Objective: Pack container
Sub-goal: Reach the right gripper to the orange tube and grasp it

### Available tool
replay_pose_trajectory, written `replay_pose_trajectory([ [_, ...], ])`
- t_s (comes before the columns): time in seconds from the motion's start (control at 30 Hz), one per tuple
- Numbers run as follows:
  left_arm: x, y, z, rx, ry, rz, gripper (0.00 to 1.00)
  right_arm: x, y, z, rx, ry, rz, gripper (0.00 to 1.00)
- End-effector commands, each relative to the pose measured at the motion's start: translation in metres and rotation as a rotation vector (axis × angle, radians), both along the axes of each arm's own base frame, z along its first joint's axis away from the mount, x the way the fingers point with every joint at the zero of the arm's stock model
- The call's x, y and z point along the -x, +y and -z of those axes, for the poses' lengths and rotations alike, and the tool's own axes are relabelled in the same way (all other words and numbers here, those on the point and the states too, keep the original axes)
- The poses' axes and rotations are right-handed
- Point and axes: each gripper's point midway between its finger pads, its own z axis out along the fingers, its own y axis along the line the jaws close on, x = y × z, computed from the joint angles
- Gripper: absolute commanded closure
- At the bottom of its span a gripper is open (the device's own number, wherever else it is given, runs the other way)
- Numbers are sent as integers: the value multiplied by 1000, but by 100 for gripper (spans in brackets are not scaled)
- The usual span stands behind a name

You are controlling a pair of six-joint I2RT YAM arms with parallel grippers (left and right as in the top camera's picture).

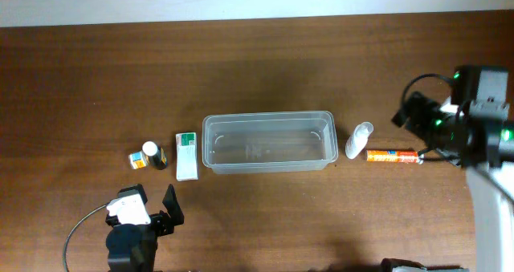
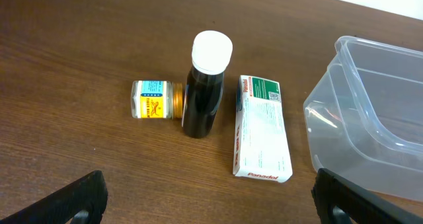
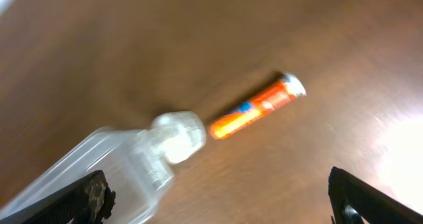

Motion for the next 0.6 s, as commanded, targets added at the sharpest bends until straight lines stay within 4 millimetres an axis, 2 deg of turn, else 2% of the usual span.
replay_pose_trajectory([
  [0.0, 0, -3, 0, 7, -6, 13, 0, 2, -33, 28, -84, 103, 200, 2],
  [0.07, 0, -3, 0, 7, -6, 13, 0, 0, -39, 46, -156, 164, 228, 0],
  [0.17, 0, -3, 0, 7, -6, 13, 0, -4, -42, 76, -242, 256, 251, 6],
  [0.37, 0, -3, 0, 7, -6, 13, 0, -13, -32, 127, -365, 415, 283, 12],
  [0.57, 0, -3, 0, 7, -6, 13, 0, -9, -27, 158, -417, 527, 391, 16],
])
